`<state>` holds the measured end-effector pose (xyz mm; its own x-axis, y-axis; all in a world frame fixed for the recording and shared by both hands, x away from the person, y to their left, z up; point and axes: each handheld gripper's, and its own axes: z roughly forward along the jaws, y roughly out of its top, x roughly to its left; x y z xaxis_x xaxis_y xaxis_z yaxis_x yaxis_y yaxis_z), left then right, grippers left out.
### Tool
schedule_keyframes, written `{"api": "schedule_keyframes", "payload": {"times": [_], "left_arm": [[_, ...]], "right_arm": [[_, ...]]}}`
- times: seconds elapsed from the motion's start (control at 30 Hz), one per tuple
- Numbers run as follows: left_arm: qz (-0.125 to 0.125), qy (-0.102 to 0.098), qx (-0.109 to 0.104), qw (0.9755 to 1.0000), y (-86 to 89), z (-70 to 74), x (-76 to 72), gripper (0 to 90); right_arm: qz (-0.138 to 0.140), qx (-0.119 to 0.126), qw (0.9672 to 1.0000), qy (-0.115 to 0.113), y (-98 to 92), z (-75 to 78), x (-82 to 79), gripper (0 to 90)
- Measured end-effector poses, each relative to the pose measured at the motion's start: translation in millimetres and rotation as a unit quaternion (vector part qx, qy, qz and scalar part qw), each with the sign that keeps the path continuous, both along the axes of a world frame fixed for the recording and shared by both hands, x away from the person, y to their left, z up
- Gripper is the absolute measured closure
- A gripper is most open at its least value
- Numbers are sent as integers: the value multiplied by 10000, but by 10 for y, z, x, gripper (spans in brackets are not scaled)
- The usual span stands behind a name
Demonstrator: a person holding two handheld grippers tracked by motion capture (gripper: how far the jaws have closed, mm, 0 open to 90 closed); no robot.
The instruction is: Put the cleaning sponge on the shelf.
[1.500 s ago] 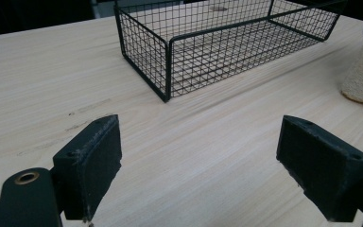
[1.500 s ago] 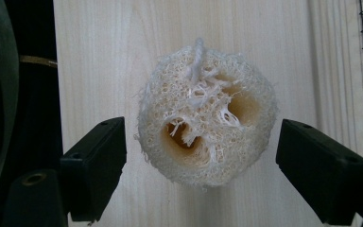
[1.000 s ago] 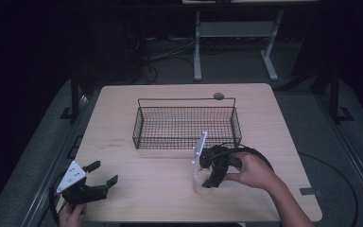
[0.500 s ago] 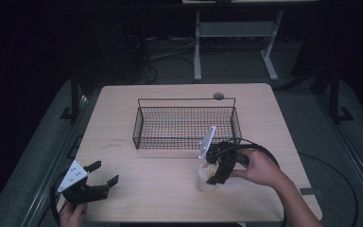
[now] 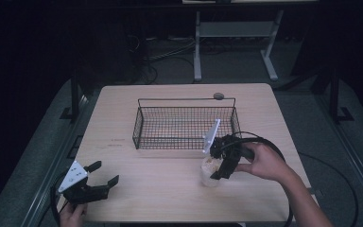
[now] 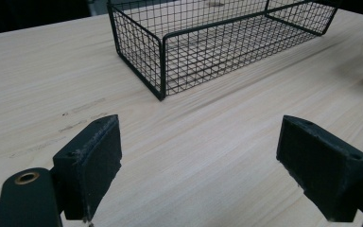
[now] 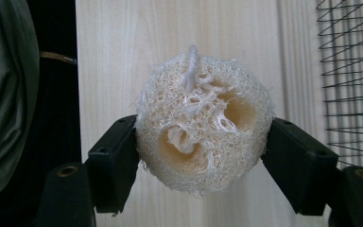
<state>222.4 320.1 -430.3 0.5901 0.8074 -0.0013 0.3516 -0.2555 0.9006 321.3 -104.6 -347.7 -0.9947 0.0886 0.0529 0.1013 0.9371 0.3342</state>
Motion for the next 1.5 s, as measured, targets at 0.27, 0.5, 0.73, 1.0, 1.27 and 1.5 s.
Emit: {"api": "schedule_keyframes", "payload": {"times": [0.27, 0.5, 0.73, 1.0, 1.27, 1.5], "left_arm": [[2, -9, -25, 10000, 9, 4, -2, 141], [-10, -13, -3, 10000, -4, 6, -3, 141], [-13, -20, -15, 10000, 3, 9, -2, 141], [-20, -33, 16, 10000, -1, 14, -6, 141], [-30, -20, 12, 10000, 0, 12, -6, 141], [-24, -33, 27, 10000, 5, 15, -6, 141]], "right_arm": [[-26, 44, 10000, -49, -10, 174, 71, 291], [-23, 53, 10000, -18, 23, 207, 145, 291], [-50, 27, 10000, -27, 40, 271, 219, 292], [-83, -26, 10000, -40, 68, 370, 317, 291], [-161, -34, 9998, -69, 78, 505, 491, 291], [-201, -22, 9998, -33, 94, 530, 611, 292]]}}
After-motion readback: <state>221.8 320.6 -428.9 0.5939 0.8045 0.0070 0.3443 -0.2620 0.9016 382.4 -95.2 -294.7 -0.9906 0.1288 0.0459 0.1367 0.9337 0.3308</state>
